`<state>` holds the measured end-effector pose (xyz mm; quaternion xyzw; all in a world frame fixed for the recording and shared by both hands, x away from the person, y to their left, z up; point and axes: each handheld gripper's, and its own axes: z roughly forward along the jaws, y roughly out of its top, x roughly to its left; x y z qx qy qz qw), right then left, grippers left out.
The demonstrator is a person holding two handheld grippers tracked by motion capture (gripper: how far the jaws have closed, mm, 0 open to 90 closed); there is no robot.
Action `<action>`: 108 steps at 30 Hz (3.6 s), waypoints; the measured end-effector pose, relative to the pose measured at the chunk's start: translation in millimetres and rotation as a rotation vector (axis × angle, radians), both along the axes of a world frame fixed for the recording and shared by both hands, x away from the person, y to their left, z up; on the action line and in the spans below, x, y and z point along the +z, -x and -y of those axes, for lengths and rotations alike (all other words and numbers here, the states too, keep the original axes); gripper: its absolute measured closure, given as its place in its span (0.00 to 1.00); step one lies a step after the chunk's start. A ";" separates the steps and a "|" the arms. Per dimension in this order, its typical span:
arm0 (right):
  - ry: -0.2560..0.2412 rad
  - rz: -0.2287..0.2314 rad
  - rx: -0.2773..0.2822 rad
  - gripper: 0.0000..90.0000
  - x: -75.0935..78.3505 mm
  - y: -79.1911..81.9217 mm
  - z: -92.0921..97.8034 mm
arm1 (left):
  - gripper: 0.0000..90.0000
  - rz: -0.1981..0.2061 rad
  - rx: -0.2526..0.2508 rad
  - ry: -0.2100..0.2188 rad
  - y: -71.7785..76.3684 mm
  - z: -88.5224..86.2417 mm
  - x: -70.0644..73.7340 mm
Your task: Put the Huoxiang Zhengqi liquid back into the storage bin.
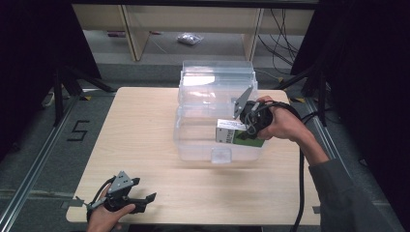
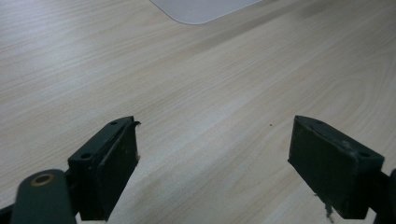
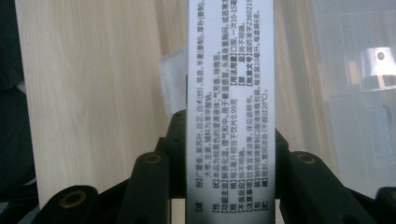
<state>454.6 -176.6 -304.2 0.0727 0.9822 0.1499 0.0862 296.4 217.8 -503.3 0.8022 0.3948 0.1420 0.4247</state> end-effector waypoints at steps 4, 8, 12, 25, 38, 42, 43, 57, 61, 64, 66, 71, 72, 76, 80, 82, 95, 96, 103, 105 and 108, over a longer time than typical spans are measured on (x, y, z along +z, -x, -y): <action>-0.009 -0.013 -0.031 0.72 -3.0 -9.0 3.5 | 0.17 -0.001 0.008 0.008 -0.1 1.0 -0.5; 0.003 -0.026 -0.049 0.72 -7.1 -17.0 5.9 | 0.17 0.002 0.013 0.005 -0.7 0.9 -1.0; -0.012 -0.012 -0.036 0.72 -11.7 -25.2 7.6 | 0.17 0.002 0.012 0.004 -0.7 1.0 -1.0; 0.006 -0.041 -0.067 0.72 -31.9 -50.6 8.2 | 0.17 0.001 0.008 0.011 0.0 0.6 -0.2; 0.012 -0.082 -0.079 0.72 -56.9 -63.4 18.2 | 0.17 -0.001 0.005 0.008 -0.1 0.6 -0.2; -0.002 -0.095 -0.041 0.72 -62.2 -67.6 19.6 | 0.17 0.000 0.002 0.007 -0.3 0.2 -0.2; -0.003 -0.096 -0.051 0.72 -64.1 -67.2 20.0 | 0.17 -0.002 0.004 0.009 -0.1 0.3 -0.2; -0.002 -0.125 -0.046 0.72 -85.1 -74.4 26.5 | 0.17 -0.001 0.018 0.034 -0.4 2.1 -1.4; 0.002 -0.128 -0.053 0.72 -87.3 -74.8 25.1 | 0.17 -0.001 0.021 0.037 0.1 2.0 -1.1; 0.007 -0.136 -0.028 0.72 -91.1 -77.8 25.1 | 0.17 -0.002 0.023 0.038 0.0 2.0 -1.0; 0.002 -0.136 -0.032 0.72 -94.0 -78.3 26.0 | 0.17 0.000 0.019 0.037 -0.1 2.1 -1.1; 0.000 -0.154 -0.041 0.72 -102.3 -79.1 31.1 | 0.17 -0.003 0.022 0.037 -0.3 2.1 -1.3; 0.000 -0.154 -0.041 0.72 -102.3 -79.1 31.1 | 0.17 -0.003 0.022 0.037 -0.3 2.1 -1.3; -0.006 -0.147 -0.034 0.72 -103.6 -78.8 31.9 | 0.17 -0.002 0.026 0.035 -0.1 2.9 -1.5; 0.006 -0.157 -0.042 0.71 -106.3 -78.4 30.1 | 0.17 -0.001 0.020 0.037 -0.1 1.9 -1.3; 0.002 -0.159 -0.006 0.71 -108.5 -80.1 29.5 | 0.17 -0.002 0.020 0.038 -0.2 2.0 -1.6; 0.010 -0.181 0.011 0.69 -115.4 -78.6 32.0 | 0.17 -0.001 0.023 0.037 -0.3 2.2 -1.3; 0.005 -0.181 -0.013 0.68 -113.5 -78.0 33.1 | 0.17 0.001 0.026 0.039 -0.3 2.2 -1.2; -0.028 -0.163 -0.091 0.53 -91.1 -74.4 39.5 | 0.17 -0.002 0.024 0.037 -0.6 2.4 -1.2; -0.056 -0.157 -0.119 0.51 -80.6 -69.9 41.5 | 0.17 0.000 0.024 0.038 -0.4 2.6 -1.0; -0.097 -0.139 -0.159 0.47 -67.8 -64.9 44.8 | 0.17 0.002 0.026 0.040 -0.5 2.3 -0.9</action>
